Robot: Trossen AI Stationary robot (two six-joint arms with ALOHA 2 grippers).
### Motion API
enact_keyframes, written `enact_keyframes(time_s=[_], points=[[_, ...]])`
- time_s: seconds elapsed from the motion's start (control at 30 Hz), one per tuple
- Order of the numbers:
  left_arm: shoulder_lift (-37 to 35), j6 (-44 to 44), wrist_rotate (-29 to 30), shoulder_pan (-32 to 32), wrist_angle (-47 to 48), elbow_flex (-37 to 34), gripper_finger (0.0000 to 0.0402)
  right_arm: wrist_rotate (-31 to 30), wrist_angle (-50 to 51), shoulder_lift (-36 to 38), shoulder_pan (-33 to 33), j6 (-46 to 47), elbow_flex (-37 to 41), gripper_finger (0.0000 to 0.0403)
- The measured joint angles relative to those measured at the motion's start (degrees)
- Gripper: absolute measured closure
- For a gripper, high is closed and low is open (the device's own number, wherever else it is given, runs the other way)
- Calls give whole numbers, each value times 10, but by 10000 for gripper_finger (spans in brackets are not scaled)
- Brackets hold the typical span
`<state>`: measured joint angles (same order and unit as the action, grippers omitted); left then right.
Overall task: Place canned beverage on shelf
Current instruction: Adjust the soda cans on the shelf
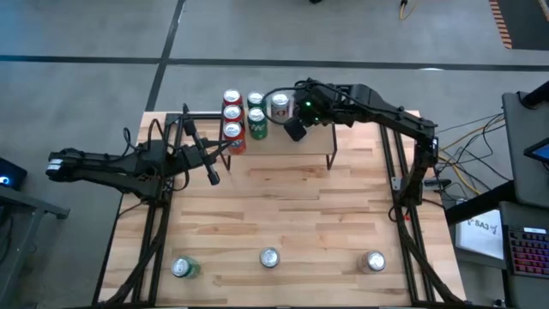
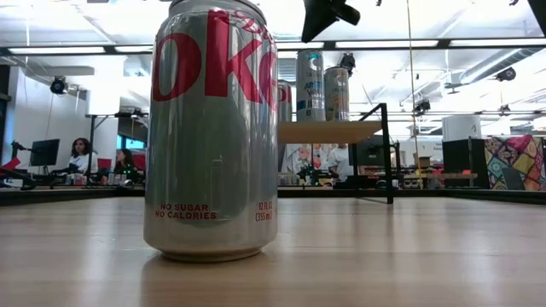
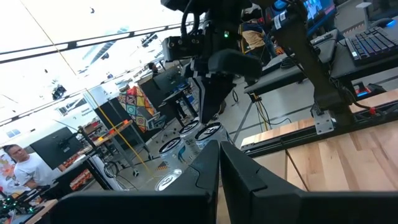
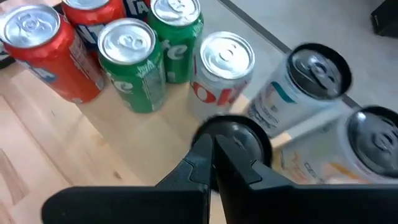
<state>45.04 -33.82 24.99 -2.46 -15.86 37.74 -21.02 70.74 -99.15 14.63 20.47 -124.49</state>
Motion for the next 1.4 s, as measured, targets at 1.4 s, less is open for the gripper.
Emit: enact_keyframes(time_s=[1.4], points=[[0,0,0,0,-5,0,402,-11,57,5,0,40,22,394]])
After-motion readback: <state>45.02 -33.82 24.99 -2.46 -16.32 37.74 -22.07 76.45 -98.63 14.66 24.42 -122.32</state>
